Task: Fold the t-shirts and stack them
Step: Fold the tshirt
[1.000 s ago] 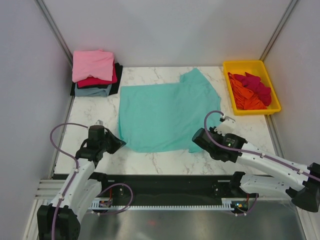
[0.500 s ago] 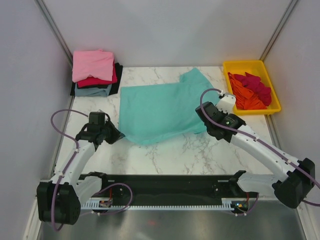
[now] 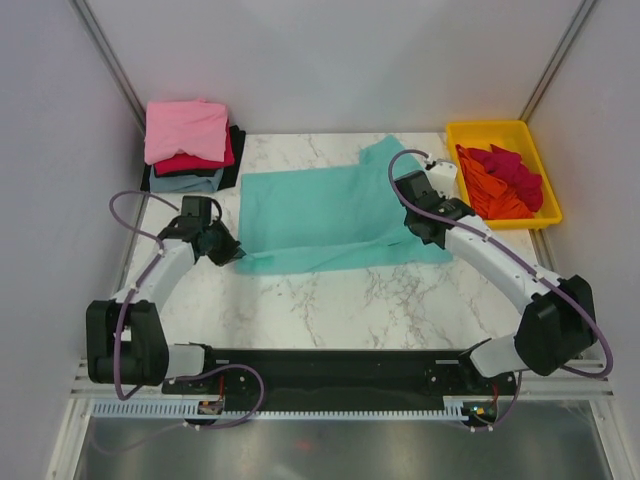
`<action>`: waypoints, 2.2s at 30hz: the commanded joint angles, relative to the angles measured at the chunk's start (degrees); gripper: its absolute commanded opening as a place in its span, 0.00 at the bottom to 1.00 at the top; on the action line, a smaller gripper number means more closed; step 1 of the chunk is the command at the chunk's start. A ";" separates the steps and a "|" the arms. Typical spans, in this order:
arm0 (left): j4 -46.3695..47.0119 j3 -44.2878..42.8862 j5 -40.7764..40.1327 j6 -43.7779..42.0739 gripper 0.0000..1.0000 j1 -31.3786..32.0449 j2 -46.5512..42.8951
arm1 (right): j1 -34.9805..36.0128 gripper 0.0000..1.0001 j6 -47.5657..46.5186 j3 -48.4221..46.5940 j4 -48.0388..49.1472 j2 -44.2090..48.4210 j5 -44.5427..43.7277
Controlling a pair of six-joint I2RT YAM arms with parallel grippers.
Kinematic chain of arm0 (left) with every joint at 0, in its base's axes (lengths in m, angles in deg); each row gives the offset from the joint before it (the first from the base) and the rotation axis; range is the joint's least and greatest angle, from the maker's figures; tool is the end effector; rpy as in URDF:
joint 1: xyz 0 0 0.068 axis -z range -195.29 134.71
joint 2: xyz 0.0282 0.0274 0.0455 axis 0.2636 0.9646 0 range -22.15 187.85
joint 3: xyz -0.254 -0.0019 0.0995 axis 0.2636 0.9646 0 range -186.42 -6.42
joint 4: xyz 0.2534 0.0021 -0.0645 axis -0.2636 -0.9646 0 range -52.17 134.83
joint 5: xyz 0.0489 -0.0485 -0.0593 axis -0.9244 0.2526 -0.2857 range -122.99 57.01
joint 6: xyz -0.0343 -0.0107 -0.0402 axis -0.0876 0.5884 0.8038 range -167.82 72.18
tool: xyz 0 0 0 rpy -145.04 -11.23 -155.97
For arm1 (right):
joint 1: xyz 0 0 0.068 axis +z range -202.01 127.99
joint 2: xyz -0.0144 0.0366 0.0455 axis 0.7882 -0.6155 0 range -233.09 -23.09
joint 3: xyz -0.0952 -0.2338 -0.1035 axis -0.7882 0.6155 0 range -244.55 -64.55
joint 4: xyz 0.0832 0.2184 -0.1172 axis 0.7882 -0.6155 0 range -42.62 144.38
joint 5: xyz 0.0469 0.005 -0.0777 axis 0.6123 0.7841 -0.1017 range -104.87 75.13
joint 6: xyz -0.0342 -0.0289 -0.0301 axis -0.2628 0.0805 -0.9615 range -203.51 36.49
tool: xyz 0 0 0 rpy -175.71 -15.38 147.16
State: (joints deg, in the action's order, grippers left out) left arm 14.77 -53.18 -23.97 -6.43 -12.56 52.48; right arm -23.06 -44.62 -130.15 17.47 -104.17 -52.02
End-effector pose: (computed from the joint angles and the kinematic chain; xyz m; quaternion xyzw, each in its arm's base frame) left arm 0.2520 -0.0175 0.2141 -0.2966 0.9113 -0.1734 0.2268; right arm 0.2674 0.1233 0.2857 0.1800 0.8851 -0.0796 0.4218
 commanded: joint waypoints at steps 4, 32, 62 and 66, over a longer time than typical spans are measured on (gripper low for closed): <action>0.71 -5.35 -1.72 -3.33 0.02 -0.61 5.26 | -2.58 0.00 -4.70 -7.07 4.39 -6.36 5.50; 2.12 -12.74 -2.60 -5.44 0.02 -1.84 22.66 | -8.21 0.00 -9.80 -19.91 7.20 -29.31 8.67; 7.21 -8.53 -1.11 -8.25 0.52 5.63 8.68 | -12.17 0.68 -11.74 -6.22 15.54 -17.63 38.36; 10.37 -6.85 1.62 -7.11 0.50 5.63 10.97 | -11.90 0.71 -10.24 1.52 19.85 -12.02 36.29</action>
State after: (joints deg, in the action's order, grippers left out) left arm 19.93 -60.83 -25.11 -13.34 -6.77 62.71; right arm -34.93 -56.57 -132.07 31.74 -122.40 -16.57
